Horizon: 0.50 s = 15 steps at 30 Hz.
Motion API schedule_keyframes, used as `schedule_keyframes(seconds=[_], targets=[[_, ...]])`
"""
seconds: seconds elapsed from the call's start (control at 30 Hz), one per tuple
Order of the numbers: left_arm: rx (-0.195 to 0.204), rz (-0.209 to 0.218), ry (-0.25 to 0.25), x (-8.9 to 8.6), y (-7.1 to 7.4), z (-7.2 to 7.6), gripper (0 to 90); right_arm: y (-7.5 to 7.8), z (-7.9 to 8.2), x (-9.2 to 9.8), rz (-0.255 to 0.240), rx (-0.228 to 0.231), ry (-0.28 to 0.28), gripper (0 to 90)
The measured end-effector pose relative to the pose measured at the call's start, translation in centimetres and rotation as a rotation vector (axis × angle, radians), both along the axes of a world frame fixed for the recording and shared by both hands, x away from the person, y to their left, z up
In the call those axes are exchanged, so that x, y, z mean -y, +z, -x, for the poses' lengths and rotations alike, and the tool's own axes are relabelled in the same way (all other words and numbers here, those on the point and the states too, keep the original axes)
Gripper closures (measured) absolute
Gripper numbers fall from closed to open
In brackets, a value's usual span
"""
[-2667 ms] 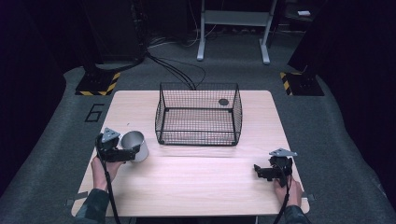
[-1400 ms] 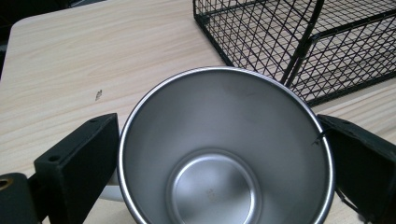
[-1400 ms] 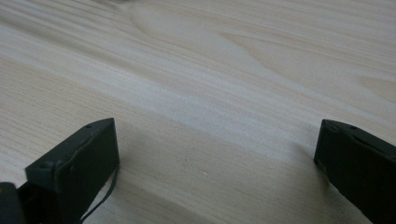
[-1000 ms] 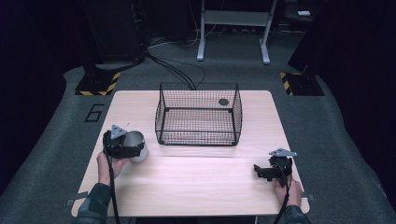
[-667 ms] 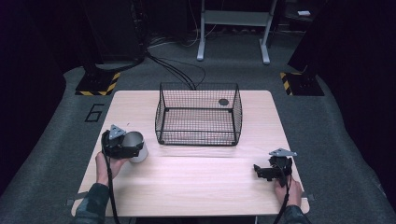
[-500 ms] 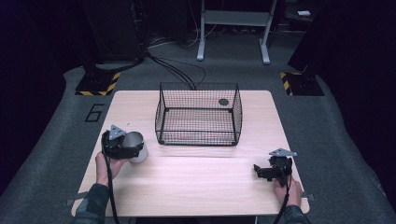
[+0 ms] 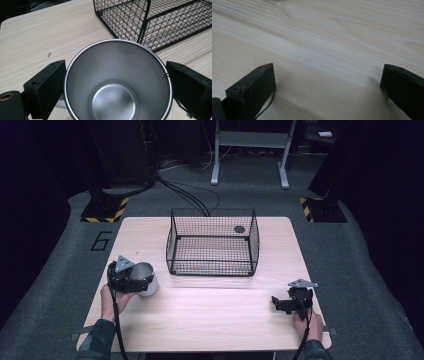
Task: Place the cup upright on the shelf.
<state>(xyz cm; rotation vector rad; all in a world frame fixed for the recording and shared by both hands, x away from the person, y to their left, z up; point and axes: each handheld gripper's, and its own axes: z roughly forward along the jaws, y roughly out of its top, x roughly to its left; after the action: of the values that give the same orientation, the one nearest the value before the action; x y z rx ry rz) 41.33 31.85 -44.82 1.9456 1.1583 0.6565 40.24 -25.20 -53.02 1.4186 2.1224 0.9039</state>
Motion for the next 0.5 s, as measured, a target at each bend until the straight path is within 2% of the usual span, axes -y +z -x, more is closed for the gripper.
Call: schedule_keyframes(seconds=[0.17, 0.5], targets=[[-0.011, 0.033, -0.02, -0.1, 0.2, 0.4, 6.2, 0.0, 0.0, 0.0, 0.0, 0.0, 0.0, 0.0], [0.015, 0.008, -0.065, 1.1, 1.7, 1.5, 6.3, 0.0, 0.0, 0.0, 0.0, -0.001, 0.0, 0.0]])
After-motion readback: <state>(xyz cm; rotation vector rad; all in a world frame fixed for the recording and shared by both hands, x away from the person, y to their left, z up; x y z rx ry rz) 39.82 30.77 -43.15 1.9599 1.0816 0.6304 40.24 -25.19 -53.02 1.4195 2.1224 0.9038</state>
